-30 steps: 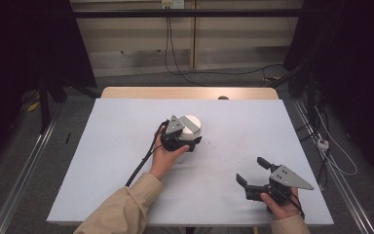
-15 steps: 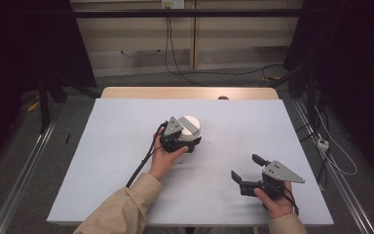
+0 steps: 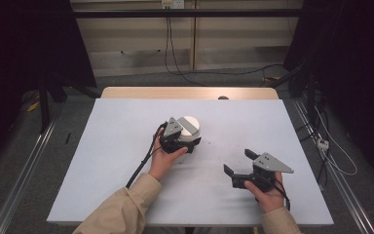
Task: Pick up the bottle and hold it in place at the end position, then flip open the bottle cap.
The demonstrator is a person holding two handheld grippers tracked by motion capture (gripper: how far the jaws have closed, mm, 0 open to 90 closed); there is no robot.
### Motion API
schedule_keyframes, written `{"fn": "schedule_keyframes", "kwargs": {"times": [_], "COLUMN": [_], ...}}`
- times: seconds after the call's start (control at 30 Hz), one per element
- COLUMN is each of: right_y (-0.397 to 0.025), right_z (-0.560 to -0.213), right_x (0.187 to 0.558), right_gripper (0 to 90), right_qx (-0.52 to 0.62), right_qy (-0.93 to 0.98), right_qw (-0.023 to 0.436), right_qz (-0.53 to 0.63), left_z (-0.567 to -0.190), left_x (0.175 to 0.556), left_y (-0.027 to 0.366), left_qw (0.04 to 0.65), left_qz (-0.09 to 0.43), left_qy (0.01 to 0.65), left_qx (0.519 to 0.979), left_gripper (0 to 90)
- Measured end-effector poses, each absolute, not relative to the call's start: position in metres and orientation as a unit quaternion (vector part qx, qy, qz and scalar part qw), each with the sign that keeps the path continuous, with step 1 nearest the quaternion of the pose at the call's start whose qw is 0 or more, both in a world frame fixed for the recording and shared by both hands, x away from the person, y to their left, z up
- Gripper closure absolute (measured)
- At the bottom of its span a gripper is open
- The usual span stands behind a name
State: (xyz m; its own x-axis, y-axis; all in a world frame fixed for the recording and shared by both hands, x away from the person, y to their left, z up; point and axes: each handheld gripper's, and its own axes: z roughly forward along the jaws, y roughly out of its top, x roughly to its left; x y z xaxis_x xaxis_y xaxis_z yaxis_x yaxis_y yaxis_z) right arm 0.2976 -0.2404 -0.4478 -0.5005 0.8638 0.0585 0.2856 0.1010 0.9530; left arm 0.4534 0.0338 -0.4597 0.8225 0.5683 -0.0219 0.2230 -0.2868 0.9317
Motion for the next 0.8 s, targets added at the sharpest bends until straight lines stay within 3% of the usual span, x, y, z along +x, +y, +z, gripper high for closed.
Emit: {"fn": "schedule_keyframes", "kwargs": {"times": [0.6,0.8], "right_y": [-0.215,-0.21], "right_z": [-0.437,-0.435], "right_x": [0.321,0.326], "right_gripper": [4.5,8.3], "right_qx": [0.419,0.422], "right_qy": [0.691,0.692], "right_qw": [0.266,0.264], "right_qz": [0.526,0.523], "left_z": [-0.46,-0.46], "left_x": [0.453,0.453], "left_y": [0.034,0.034], "left_qw": [0.54,0.538], "left_qz": [0.159,0.16], "left_qy": [0.252,0.25], "left_qx": [0.787,0.789], "left_gripper": [18.5,18.5]}}
